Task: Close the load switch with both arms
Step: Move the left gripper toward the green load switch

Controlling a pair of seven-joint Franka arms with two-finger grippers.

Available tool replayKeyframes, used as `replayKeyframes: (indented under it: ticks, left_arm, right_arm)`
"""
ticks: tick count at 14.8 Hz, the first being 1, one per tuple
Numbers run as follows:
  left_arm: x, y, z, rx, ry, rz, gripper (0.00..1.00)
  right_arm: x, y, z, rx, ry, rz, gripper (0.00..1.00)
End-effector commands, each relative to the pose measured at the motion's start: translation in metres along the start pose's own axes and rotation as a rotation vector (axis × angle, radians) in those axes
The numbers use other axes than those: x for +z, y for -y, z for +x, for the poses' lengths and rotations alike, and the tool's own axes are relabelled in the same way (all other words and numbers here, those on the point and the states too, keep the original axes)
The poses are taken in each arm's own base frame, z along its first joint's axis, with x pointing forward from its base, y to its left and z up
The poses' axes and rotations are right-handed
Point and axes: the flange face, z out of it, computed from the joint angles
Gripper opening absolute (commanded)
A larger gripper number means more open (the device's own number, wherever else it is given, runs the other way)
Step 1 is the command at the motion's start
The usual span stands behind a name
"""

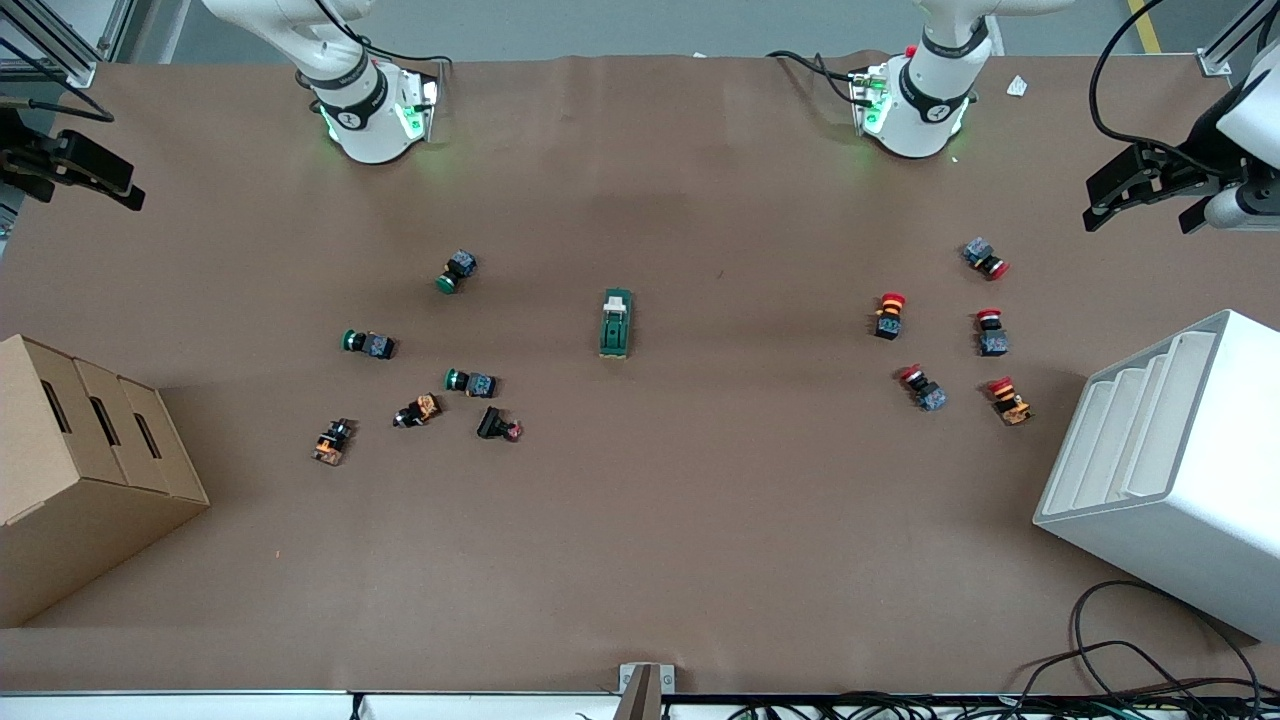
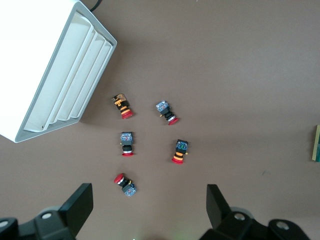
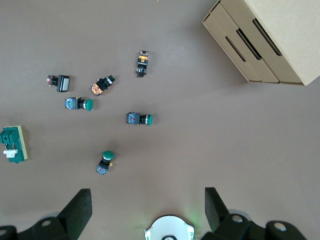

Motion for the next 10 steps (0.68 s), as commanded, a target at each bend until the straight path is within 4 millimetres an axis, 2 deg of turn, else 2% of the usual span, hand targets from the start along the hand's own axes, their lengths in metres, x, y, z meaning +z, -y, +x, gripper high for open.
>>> replayKeyframes:
  ticks: [1,3,5,7,10]
  left_arm:
    - [-0.006,0.001,-0.002,-0.002,0.007,0.015,1.0]
    - [-0.005,-0.002,-0.002,0.007,0.007,0.019,1.0]
    - [-0.004,-0.014,0.0,0.026,0.006,0.039,1.0]
    - [0.01,-0.049,0.007,0.078,0.018,0.04,1.0]
    - [0.033,-0.126,0.009,0.022,0.007,0.034,1.0]
  right_arm:
    - [0.001,-0.002,-0.011,-0.007,-0.011,0.021,1.0]
    - [0.0,-0.002,-0.011,-0.007,-0.016,0.022,1.0]
    - [0.0,-0.004,-0.011,-0.004,-0.017,0.022,1.0]
    - [-0.001,-0.003,-0.01,-0.005,-0.024,0.022,1.0]
    - [0.0,-0.001,-0.01,-0.01,-0.019,0.02,1.0]
